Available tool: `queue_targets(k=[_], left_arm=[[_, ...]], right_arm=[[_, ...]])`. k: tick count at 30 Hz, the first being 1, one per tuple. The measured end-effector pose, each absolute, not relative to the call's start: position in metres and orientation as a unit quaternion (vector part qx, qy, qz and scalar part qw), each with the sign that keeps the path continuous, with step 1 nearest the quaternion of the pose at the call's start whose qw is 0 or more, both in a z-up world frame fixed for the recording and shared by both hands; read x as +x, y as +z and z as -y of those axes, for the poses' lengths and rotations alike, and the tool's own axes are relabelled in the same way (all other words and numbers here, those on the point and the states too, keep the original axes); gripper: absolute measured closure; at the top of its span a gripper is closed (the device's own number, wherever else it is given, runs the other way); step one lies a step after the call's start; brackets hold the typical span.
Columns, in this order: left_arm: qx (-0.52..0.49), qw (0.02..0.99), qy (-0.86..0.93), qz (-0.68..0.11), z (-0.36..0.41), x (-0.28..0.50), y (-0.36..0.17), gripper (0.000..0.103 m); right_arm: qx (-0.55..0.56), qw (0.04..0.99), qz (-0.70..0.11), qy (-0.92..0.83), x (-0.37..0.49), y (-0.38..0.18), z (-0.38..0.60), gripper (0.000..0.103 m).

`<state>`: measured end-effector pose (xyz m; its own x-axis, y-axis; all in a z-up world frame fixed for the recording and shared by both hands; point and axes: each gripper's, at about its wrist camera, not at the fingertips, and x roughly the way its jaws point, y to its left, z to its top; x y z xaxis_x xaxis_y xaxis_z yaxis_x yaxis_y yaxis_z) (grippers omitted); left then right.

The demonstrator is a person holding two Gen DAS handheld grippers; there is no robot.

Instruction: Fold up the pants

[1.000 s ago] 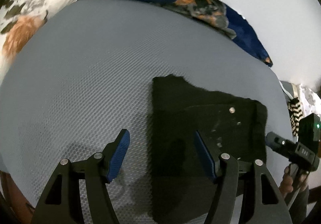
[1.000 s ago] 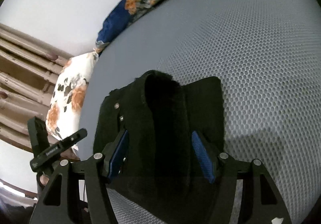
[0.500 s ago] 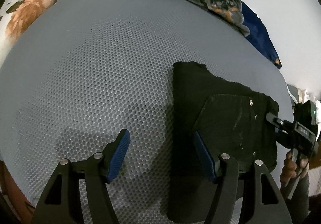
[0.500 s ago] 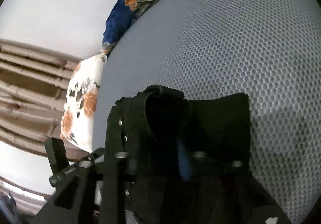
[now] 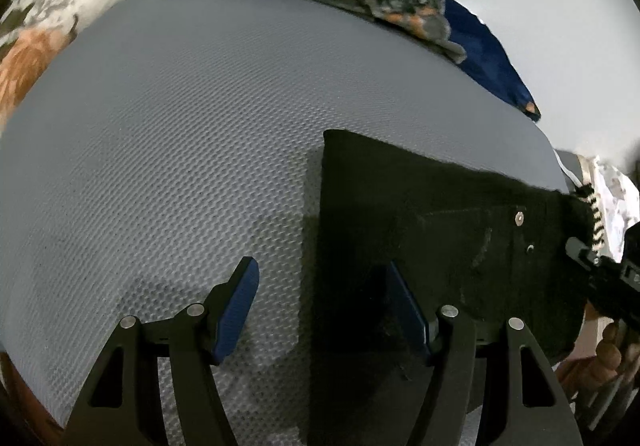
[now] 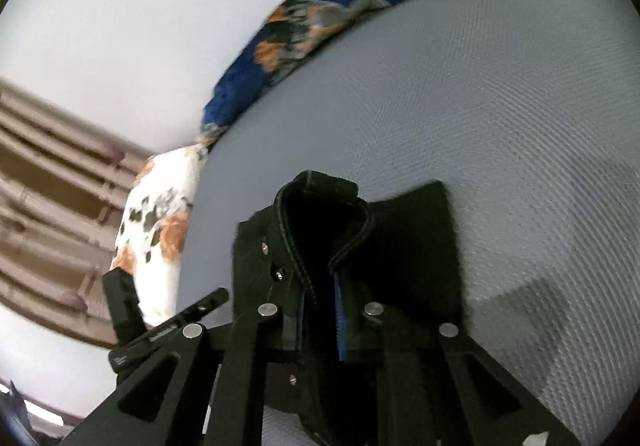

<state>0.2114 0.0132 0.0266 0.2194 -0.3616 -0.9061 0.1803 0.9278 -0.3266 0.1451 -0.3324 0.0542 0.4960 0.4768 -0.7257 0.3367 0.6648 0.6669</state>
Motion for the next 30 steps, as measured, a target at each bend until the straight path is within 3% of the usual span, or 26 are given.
queue_targets(k=[4, 7, 12, 22, 24, 25, 26, 30], left_arm=[[-0.060, 0.777, -0.184, -0.599, -0.002, 0.213, 0.022, 0.036], [-0.030, 0.774, -0.183, -0.605, 0.008, 0.211, 0.009, 0.036], [-0.001, 0.781, -0.181, -0.598, 0.012, 0.203, -0.005, 0.034], [0.005, 0.760, -0.208, -0.615, 0.001, 0.169, 0.001, 0.034], [0.003, 0.759, -0.212, -0.616, -0.003, 0.162, 0.003, 0.034], [0.003, 0.759, -0.213, -0.616, -0.004, 0.160, 0.004, 0.034], [0.002, 0.758, -0.214, -0.616, -0.005, 0.157, 0.005, 0.034], [-0.001, 0.757, -0.215, -0.617, -0.010, 0.145, 0.005, 0.034]], right_arm=[[0.379, 0.760, -0.528, 0.001, 0.137, 0.022, 0.340, 0.089], [0.364, 0.763, -0.533, -0.020, 0.135, 0.013, 0.341, 0.070], [0.343, 0.770, -0.537, -0.030, 0.125, 0.021, 0.336, 0.062], [0.312, 0.779, -0.543, -0.032, 0.075, 0.055, 0.313, 0.063], [0.309, 0.778, -0.546, -0.028, 0.069, 0.056, 0.307, 0.070], [0.307, 0.779, -0.547, -0.025, 0.067, 0.056, 0.305, 0.082], [0.304, 0.779, -0.548, -0.025, 0.066, 0.057, 0.302, 0.085], [0.297, 0.777, -0.554, -0.041, 0.061, 0.052, 0.302, 0.091]])
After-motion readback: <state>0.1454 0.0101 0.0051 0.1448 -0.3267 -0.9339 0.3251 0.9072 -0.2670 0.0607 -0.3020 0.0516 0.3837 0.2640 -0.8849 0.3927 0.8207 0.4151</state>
